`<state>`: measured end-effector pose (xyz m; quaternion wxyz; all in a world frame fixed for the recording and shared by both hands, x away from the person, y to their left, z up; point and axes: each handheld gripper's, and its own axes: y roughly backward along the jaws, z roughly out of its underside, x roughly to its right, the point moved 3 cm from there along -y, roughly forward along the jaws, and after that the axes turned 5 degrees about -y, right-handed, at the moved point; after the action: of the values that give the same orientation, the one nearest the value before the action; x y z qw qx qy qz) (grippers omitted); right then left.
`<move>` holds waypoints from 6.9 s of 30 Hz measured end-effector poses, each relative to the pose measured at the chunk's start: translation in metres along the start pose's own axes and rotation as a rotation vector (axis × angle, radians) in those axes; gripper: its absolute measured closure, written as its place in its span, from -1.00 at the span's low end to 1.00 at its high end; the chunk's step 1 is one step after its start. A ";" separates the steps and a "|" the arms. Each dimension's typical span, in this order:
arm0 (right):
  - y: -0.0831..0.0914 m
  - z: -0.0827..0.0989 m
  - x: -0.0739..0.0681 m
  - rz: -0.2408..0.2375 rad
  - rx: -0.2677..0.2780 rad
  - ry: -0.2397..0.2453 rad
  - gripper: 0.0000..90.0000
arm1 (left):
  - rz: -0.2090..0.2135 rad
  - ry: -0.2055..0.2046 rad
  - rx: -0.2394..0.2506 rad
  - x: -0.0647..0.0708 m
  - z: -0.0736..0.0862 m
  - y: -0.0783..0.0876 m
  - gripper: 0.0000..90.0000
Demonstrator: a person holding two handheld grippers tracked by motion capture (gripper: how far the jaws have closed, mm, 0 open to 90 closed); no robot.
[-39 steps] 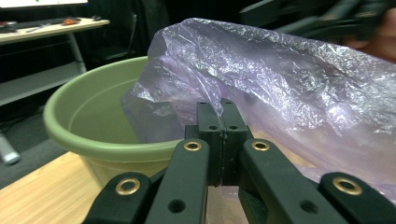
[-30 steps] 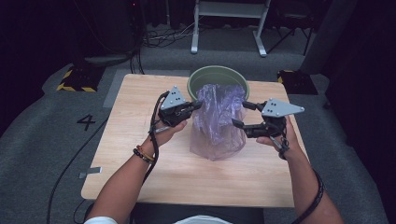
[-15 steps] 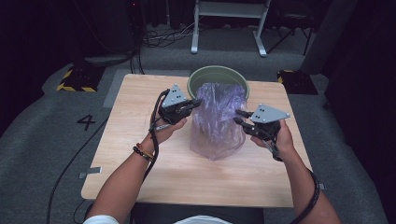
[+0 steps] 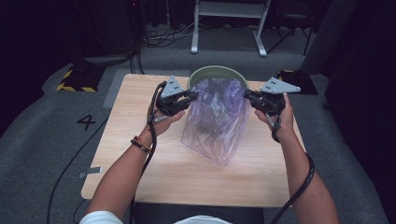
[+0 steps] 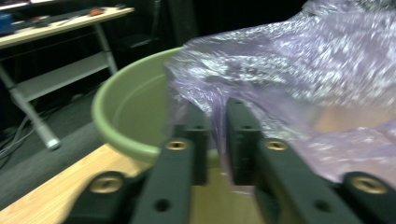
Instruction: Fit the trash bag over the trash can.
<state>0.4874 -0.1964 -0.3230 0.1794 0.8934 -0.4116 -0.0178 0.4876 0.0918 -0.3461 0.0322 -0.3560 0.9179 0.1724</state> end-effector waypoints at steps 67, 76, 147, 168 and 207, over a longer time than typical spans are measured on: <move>-0.023 0.010 0.030 0.151 -0.084 -0.082 0.84 | 0.177 -0.196 0.102 0.039 -0.026 0.082 -0.55; -0.026 0.012 0.028 0.142 -0.090 -0.081 0.82 | 0.069 -0.296 -0.063 0.035 -0.013 0.040 -0.39; -0.056 0.078 0.058 0.123 -0.143 -0.143 0.50 | -0.062 0.030 -0.225 -0.046 0.072 -0.062 0.80; -0.039 0.040 0.078 0.156 -0.032 -0.154 0.59 | -0.048 0.021 -0.081 -0.070 0.031 -0.043 0.75; -0.047 0.053 0.106 0.207 -0.068 -0.259 0.05 | -0.135 0.008 -0.159 -0.077 0.043 -0.047 0.29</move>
<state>0.5824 -0.2633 -0.3760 0.1560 0.8299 -0.5201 -0.1283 0.5730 0.1236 -0.3858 0.0117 -0.4193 0.8753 0.2407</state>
